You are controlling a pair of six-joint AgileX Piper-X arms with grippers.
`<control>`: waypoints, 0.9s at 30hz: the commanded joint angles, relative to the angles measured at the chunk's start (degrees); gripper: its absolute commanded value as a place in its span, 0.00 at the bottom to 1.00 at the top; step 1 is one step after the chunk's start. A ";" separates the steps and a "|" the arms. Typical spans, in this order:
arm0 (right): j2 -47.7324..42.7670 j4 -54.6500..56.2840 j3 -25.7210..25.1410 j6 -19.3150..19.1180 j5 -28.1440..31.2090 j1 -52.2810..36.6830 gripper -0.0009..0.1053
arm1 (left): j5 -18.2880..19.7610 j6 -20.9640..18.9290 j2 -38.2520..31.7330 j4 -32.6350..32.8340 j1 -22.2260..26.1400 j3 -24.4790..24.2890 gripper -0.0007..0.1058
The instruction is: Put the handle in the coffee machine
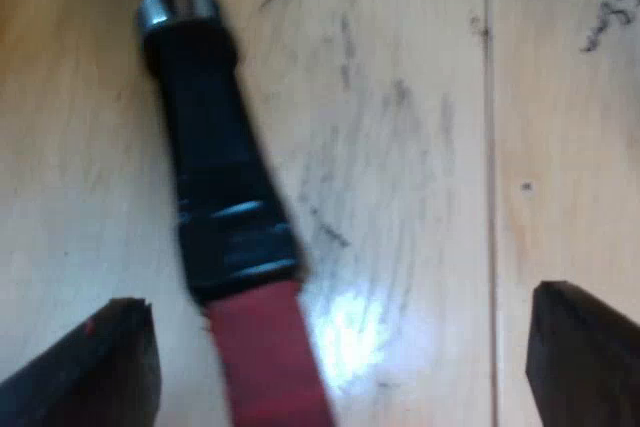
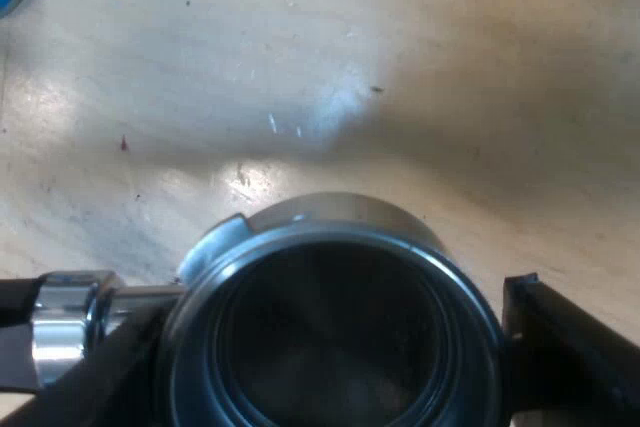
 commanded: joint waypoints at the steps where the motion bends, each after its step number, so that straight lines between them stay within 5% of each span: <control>1: -1.04 -0.41 -0.92 0.64 -1.06 0.11 0.01 | -1.12 -0.13 1.85 -4.10 -0.18 -0.02 0.72; 27: -1.04 -0.41 -0.92 1.45 -1.89 0.11 0.01 | -2.18 -1.36 6.80 -14.05 -0.06 5.86 0.72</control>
